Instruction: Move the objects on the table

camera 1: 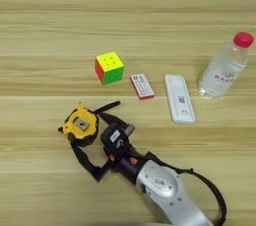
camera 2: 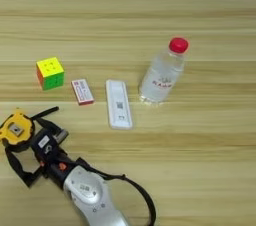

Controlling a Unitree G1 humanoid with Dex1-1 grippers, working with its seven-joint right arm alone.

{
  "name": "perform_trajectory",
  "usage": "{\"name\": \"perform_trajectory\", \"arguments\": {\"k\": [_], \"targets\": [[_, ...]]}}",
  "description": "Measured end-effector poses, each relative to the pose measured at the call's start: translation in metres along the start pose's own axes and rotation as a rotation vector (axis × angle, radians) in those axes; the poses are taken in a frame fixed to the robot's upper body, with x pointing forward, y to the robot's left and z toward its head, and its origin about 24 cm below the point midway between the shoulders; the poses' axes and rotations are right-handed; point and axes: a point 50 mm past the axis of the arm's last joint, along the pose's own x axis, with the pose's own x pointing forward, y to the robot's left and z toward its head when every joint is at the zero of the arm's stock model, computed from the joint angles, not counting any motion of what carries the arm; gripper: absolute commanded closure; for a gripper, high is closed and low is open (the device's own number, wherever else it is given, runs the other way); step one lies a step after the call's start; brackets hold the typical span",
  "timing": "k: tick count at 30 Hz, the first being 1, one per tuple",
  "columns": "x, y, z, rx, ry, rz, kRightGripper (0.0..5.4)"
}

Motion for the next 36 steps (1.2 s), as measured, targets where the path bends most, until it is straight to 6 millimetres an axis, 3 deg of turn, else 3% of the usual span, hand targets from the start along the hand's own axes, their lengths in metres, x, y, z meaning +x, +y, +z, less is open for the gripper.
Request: {"name": "perform_trajectory", "arguments": {"k": [5,15,23,36], "targets": [[0.005,-0.003,0.000,-0.001,-0.002,-0.003,0.03],[0.008,-0.001,0.003,0.017,-0.018,-0.001,1.08],[0.010,-0.001,0.003,0.025,-0.021,-0.010,1.10],[0.049,-0.025,0.023,0.022,-0.083,-0.100,1.10]]}}
